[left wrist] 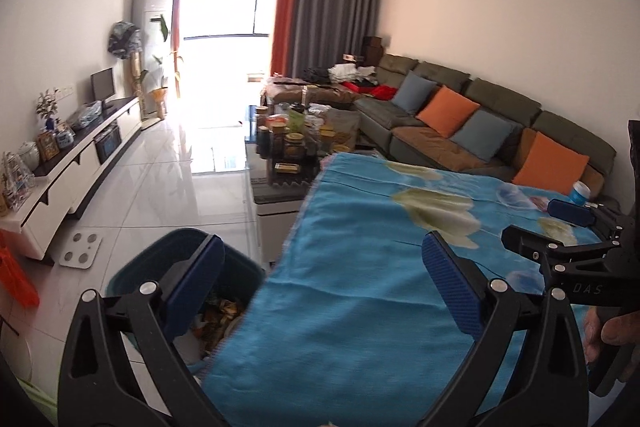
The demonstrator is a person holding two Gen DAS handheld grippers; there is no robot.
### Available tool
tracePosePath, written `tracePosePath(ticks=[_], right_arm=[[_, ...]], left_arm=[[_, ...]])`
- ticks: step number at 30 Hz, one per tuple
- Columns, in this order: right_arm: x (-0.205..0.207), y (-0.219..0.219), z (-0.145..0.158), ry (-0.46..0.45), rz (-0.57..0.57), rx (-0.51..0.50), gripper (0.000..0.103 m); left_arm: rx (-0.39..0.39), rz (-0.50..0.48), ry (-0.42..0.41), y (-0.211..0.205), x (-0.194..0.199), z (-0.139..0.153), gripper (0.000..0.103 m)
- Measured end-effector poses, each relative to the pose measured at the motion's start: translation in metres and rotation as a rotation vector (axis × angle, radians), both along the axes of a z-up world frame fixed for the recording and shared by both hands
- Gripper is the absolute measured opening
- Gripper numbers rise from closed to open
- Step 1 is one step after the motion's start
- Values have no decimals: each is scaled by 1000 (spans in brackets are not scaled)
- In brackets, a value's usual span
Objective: Collect trash
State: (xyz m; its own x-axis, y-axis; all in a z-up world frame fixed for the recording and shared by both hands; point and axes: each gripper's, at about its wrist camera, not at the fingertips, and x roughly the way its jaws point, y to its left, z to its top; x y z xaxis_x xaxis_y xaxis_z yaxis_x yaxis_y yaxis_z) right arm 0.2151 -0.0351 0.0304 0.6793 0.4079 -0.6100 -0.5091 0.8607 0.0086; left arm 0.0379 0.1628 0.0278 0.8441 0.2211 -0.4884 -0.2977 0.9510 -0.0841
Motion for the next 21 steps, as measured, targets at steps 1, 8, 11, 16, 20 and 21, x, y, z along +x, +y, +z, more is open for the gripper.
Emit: tracePosePath(ticks=[1,8,11,16,20,21], right_arm=[[-1,-13,-3,1,-28,2,96],[-9,-79,-15,11,-158,21,96],[-17,-99,-17,3,-200,27,96],[-34,-130,-15,-31,-275,33,96],[-53,-152,-14,-67,-333,55,96],[-58,-156,-14,-71,-346,56,96]], left_arm=[[-2,-15,7,-7,2,-2,97],[12,-115,35,-63,16,-7,97],[25,-146,43,-84,18,-9,97],[18,-208,47,-109,19,-14,97],[26,-246,13,-128,7,-14,97],[30,-257,6,-131,4,-14,97]])
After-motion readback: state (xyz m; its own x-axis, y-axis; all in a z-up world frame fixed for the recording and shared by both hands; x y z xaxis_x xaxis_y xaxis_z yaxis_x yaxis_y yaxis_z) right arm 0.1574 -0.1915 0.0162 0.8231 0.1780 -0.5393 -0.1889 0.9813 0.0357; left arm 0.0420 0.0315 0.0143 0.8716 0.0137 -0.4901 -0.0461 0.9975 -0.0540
